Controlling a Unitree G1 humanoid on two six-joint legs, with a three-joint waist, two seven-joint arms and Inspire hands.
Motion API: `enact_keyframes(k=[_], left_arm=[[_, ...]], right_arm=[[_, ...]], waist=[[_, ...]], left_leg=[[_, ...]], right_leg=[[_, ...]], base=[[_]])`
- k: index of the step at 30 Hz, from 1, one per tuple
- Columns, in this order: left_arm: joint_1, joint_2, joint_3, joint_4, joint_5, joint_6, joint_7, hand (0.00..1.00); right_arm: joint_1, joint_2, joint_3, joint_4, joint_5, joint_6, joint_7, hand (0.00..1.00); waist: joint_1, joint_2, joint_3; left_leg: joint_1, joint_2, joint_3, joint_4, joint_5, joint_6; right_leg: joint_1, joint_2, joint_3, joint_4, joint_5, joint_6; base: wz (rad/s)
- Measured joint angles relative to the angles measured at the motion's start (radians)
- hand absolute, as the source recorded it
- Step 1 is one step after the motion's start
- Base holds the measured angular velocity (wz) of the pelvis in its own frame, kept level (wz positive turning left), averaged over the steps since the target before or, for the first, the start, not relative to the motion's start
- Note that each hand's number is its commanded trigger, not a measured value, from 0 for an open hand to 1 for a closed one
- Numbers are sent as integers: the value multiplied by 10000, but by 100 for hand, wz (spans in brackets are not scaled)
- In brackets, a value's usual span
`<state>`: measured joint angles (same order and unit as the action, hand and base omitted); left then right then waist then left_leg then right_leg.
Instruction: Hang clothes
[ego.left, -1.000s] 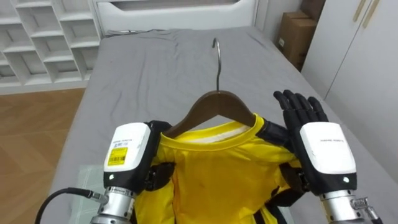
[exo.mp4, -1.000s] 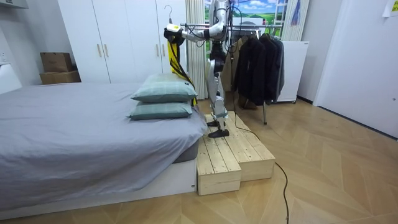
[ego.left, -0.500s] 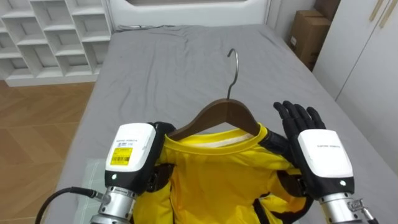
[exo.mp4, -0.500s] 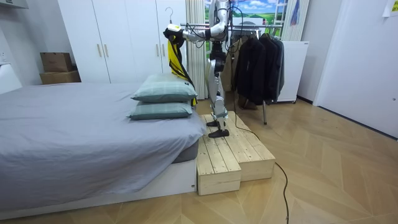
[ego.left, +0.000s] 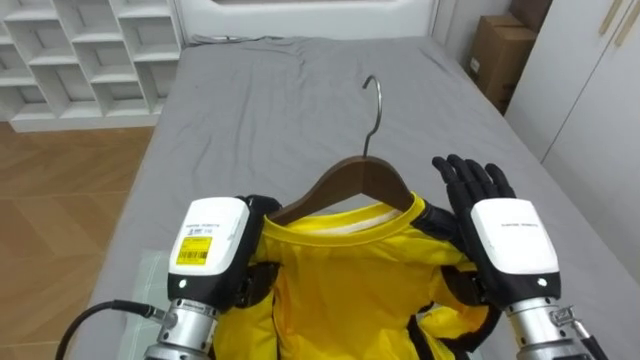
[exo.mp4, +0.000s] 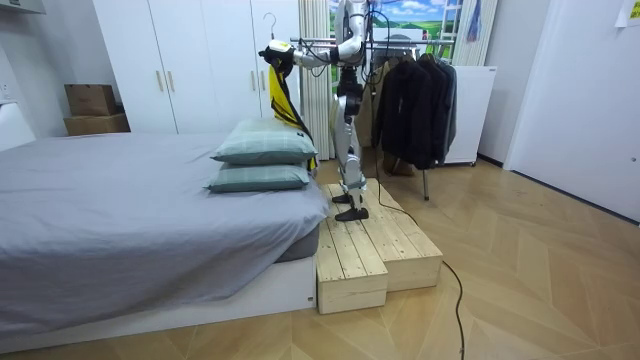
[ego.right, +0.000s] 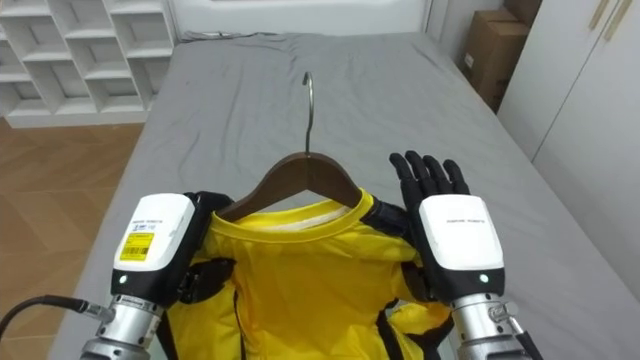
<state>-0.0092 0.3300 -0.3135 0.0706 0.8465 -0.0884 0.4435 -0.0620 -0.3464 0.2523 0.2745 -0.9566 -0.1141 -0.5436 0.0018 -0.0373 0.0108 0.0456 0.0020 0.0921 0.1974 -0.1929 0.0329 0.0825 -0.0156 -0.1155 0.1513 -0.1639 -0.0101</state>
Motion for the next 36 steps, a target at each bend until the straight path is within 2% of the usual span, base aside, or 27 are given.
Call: enact_keyframes(k=[1,7,12,36], left_arm=[[0,0,0,0,-2,0,0,100],[0,-86,-3,0,-9,2,0,100],[0,-114,-7,0,2,6,-1,100],[7,-112,-6,66,-80,55,-37,100]], right_arm=[[0,0,0,0,0,0,-1,100],[-227,19,13,91,36,2,-1,100],[-392,40,17,259,19,4,-3,100],[-371,64,20,375,38,-92,-99,100]], waist=[[31,-1,1],[40,-60,28],[33,-132,18],[-2,-113,10]], left_leg=[[-2,-1,-12,-1,0,0],[-34,-33,-121,-8,0,0],[-35,-50,-127,4,1,0],[24,-71,-120,11,2,2]], right_leg=[[2,1,-9,2,0,0],[2,-4,-109,0,0,0],[10,-8,-111,-9,0,1],[48,-18,1,0,1,-1]], base=[[4],[4],[0],[0]])
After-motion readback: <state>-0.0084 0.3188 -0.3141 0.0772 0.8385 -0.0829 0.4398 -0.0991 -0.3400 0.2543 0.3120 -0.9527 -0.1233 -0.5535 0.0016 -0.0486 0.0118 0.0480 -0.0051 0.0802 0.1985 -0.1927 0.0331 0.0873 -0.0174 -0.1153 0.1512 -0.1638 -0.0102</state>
